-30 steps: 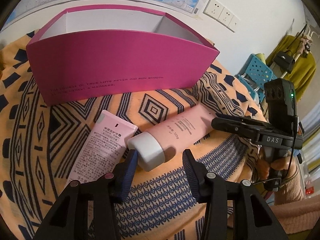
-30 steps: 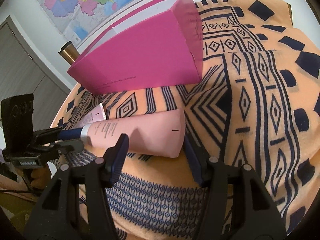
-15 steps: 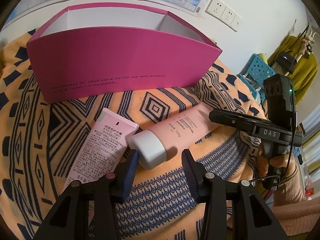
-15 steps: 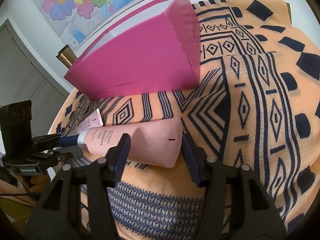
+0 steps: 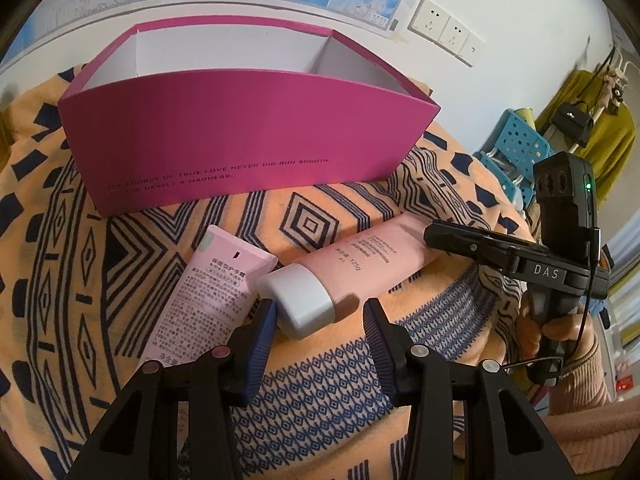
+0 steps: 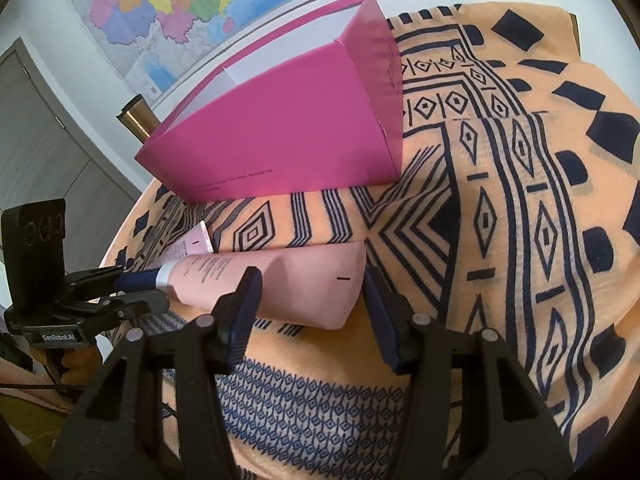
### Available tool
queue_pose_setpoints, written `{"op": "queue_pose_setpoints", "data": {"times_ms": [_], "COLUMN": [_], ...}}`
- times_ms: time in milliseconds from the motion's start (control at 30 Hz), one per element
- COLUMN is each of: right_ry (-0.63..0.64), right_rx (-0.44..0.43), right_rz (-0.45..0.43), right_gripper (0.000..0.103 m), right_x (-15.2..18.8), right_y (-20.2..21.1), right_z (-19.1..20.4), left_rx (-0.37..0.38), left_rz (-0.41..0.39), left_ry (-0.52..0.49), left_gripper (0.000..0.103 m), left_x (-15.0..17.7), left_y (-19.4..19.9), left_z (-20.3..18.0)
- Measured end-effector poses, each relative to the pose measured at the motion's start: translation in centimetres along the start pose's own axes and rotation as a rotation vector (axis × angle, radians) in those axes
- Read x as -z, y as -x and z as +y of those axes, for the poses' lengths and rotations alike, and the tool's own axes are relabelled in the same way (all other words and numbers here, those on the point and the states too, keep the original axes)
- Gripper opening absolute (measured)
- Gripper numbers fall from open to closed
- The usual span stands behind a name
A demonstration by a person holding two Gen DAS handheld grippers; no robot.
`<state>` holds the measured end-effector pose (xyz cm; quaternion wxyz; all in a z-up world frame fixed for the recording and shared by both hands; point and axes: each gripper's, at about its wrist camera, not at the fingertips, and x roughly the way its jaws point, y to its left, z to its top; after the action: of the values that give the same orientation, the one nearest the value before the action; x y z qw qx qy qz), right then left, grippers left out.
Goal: Organize rigid objects
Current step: 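Close the right gripper on the pink tube and lift it, then carry the pink tube with the right gripper over the pink box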
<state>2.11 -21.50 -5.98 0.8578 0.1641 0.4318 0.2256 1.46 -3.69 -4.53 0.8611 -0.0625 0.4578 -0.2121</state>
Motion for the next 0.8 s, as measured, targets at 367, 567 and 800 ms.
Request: {"op": "queue_pose_setpoints", "data": {"times_ms": [367,567,800], "right_ry": [0.028,0.046,0.074], "right_rx": [0.003,-0.001,-0.008], "right_rz": [-0.048,-0.086,-0.13], "right_gripper": [0.055,0.055,0.055], "right_x": [-0.6,-1.3,-2.4], "right_y": [1.4,2.4,3.5], "right_z": [1.0,1.7,2.7], "left_rx": [0.002,-0.005,-0.017], "left_rz": [-0.05,-0.086,-0.134], "left_ry": [-0.019,-0.037,-0.061], "left_gripper": [0.045,0.045,0.044], "left_x": [-0.7,-1.4,-2.4], "left_y": [1.6,2.7,4.1], "left_z": [-0.4,-0.6,-0.8]}}
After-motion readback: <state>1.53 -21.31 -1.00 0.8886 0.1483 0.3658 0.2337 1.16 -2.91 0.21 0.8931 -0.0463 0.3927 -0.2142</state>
